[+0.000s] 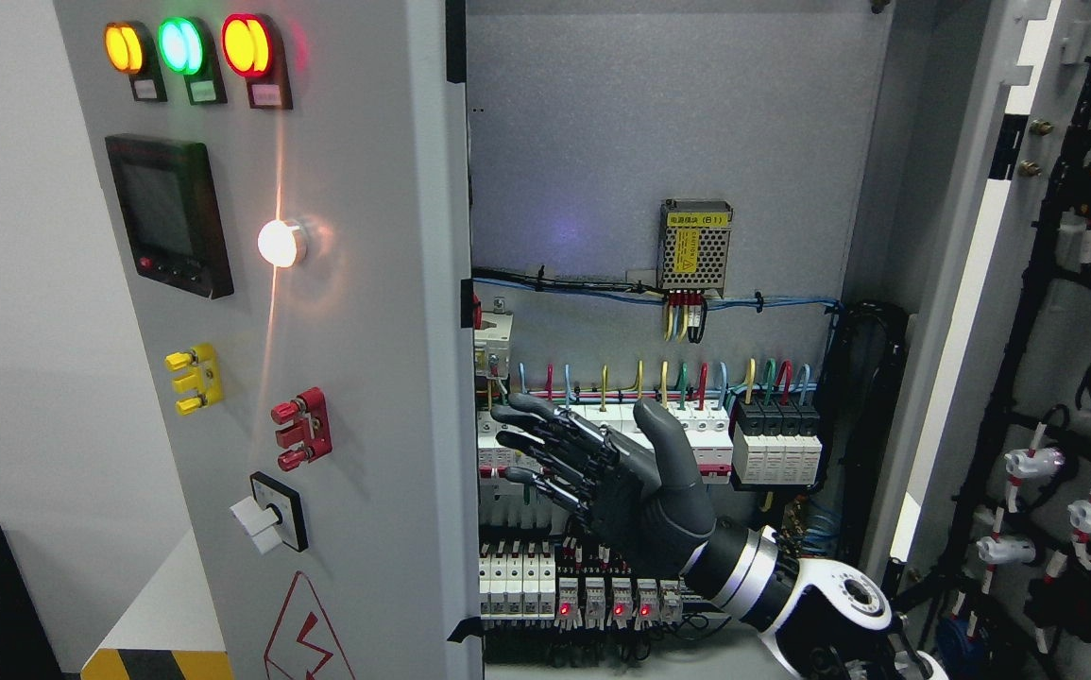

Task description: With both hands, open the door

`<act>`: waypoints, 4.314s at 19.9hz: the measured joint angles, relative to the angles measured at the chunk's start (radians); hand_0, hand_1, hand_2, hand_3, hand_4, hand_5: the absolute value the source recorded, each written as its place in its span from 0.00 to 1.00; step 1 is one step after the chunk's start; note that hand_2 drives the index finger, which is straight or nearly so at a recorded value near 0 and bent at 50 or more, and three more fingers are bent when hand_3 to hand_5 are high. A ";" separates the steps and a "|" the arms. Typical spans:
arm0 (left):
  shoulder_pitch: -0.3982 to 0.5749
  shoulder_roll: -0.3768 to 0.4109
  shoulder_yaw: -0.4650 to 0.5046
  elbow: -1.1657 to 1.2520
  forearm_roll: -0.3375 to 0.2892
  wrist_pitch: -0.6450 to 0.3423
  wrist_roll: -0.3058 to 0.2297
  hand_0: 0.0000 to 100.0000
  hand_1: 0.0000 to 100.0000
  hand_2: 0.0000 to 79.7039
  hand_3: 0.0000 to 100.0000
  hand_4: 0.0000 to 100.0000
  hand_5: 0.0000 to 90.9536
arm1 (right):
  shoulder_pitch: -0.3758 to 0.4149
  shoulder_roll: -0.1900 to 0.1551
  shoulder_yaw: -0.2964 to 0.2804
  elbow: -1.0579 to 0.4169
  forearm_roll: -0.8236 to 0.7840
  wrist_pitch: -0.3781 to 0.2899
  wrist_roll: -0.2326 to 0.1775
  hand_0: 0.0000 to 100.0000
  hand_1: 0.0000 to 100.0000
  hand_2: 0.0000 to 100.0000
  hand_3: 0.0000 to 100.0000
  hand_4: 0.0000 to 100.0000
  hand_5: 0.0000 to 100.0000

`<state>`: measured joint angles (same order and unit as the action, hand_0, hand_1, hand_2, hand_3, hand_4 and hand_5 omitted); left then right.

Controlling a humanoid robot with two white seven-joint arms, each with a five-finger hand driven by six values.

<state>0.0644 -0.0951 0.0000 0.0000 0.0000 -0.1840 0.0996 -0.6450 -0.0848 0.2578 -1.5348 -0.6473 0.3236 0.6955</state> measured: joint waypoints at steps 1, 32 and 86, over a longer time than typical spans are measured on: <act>0.000 0.000 0.000 0.000 0.000 0.000 0.000 0.00 0.00 0.00 0.00 0.00 0.00 | 0.007 -0.006 0.008 -0.011 0.000 0.000 0.000 0.00 0.00 0.00 0.00 0.00 0.00; 0.000 0.000 0.000 0.000 0.000 0.000 0.000 0.00 0.00 0.00 0.00 0.00 0.00 | 0.102 -0.077 0.276 -0.161 0.013 0.010 0.077 0.00 0.00 0.00 0.00 0.00 0.00; 0.000 0.000 0.000 0.000 0.000 0.000 0.000 0.00 0.00 0.00 0.00 0.00 0.00 | 0.020 0.171 0.484 -0.033 0.182 0.012 0.069 0.00 0.00 0.00 0.00 0.00 0.00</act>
<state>0.0645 -0.0951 0.0000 0.0000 0.0000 -0.1840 0.0996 -0.6250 0.0861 0.7422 -1.5680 -0.4650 0.3353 0.7644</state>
